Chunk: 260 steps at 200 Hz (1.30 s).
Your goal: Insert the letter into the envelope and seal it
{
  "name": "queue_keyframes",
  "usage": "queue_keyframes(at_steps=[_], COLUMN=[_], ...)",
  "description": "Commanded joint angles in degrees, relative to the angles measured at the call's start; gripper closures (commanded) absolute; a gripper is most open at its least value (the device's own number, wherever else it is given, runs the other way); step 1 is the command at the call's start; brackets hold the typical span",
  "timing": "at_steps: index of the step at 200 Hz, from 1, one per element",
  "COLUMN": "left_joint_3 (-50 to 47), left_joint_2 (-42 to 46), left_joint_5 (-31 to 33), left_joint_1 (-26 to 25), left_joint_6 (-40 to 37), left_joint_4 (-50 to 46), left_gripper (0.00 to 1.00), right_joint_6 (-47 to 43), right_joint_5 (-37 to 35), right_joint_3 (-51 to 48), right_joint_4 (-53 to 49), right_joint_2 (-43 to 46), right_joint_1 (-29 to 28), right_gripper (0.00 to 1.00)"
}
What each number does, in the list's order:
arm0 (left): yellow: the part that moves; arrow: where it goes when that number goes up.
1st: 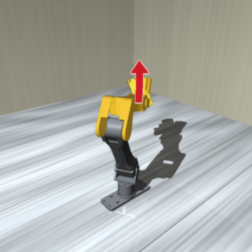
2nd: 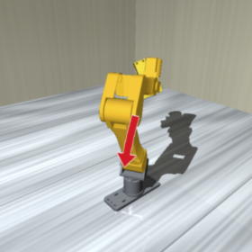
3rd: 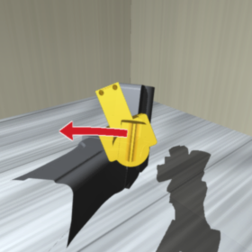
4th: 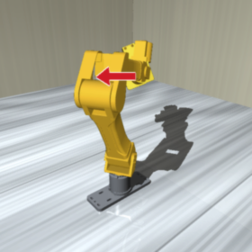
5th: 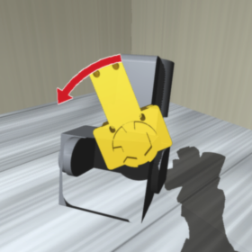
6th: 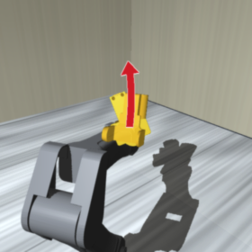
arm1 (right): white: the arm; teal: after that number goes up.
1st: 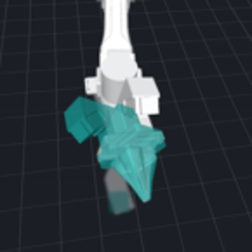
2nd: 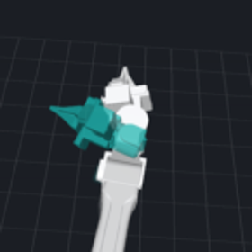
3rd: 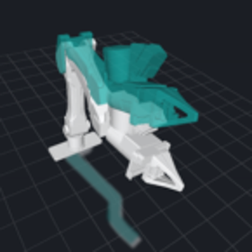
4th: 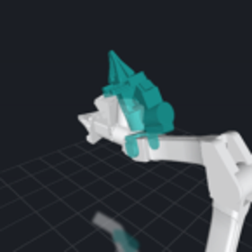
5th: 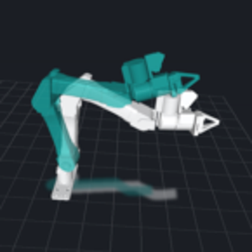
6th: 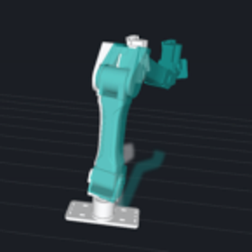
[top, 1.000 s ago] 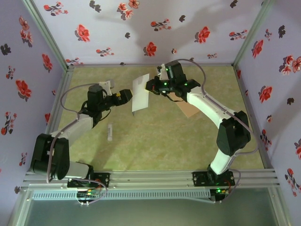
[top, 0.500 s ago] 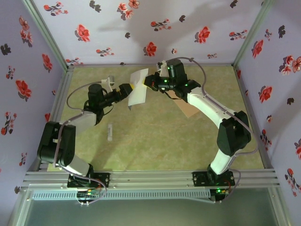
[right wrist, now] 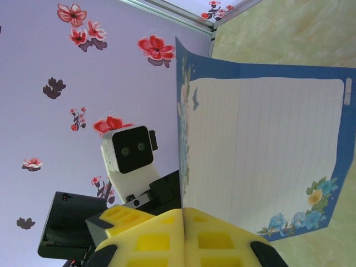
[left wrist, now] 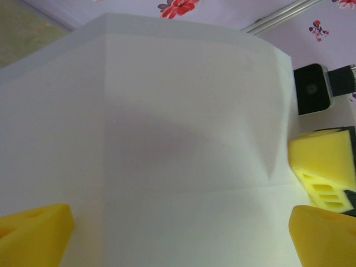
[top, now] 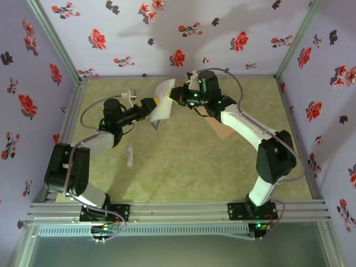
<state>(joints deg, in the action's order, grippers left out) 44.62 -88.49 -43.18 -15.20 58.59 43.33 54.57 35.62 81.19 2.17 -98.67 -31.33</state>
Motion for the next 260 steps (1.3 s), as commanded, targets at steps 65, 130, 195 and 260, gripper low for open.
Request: queue_keyframes(at_steps=[65,130,195,260], left_joint_3=[3.5,3.7,3.9,4.9], left_joint_2=[2.4,2.7,2.8,1.8], left_joint_5=[-1.7,-1.7,-1.7,-1.7], left_joint_1=[0.3,0.3,0.3,0.3], left_joint_6=[0.3,-1.3,-2.1,-2.4], left_joint_4=[1.1,-1.0,-1.6,-2.1], left_gripper=[0.00,0.12,0.35,0.53], right_joint_6=[0.5,-0.9,-2.1,-4.4], right_joint_5=[0.7,0.5,0.8,0.0], right_joint_3=[-4.7,-5.7,-5.8,-6.7], right_joint_4=[3.6,2.7,2.6,1.0], right_joint_2=[-0.7,0.1,0.2,1.6], right_joint_1=[1.3,2.8,3.0,3.4], right_gripper=[1.00,1.00,1.00,1.00])
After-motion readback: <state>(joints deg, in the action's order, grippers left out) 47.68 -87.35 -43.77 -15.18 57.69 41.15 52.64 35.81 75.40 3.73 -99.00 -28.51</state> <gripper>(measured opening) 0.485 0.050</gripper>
